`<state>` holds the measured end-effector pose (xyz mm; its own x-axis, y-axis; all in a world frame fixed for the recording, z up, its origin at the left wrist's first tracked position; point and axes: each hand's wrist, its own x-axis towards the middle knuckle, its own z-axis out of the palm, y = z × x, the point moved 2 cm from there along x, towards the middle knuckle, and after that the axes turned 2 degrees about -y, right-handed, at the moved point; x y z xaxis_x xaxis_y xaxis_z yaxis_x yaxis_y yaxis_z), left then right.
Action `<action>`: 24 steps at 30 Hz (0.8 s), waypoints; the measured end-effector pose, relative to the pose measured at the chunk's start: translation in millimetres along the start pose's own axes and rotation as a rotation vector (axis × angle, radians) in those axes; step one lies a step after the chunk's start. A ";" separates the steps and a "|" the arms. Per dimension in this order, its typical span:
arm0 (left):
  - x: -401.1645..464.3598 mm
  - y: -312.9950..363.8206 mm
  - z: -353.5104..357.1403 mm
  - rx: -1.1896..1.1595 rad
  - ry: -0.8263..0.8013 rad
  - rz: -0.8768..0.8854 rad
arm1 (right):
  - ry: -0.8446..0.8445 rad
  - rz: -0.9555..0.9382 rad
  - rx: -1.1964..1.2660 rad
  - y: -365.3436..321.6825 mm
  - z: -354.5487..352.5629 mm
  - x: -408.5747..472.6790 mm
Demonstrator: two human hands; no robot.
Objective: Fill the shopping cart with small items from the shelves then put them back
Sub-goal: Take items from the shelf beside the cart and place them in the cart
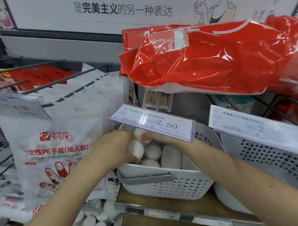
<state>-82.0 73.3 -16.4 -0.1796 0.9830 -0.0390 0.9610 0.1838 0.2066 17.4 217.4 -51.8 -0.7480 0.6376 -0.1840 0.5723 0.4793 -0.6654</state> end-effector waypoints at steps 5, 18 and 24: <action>17.4 -2.8 6.6 0.114 -0.146 -0.001 | 0.052 -0.034 0.125 -9.2 -0.2 -12.8; 31.2 6.3 7.2 0.244 -0.364 -0.019 | 0.036 -0.024 0.190 -12.3 7.7 -10.3; 39.7 -2.7 13.5 0.164 -0.177 0.058 | 0.016 -0.038 0.078 -12.2 6.5 -13.1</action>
<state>-88.9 111.8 -31.7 -0.0975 0.9738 -0.2054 0.9925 0.1104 0.0523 17.9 199.3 -45.9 -0.7631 0.6294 -0.1465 0.5152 0.4556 -0.7259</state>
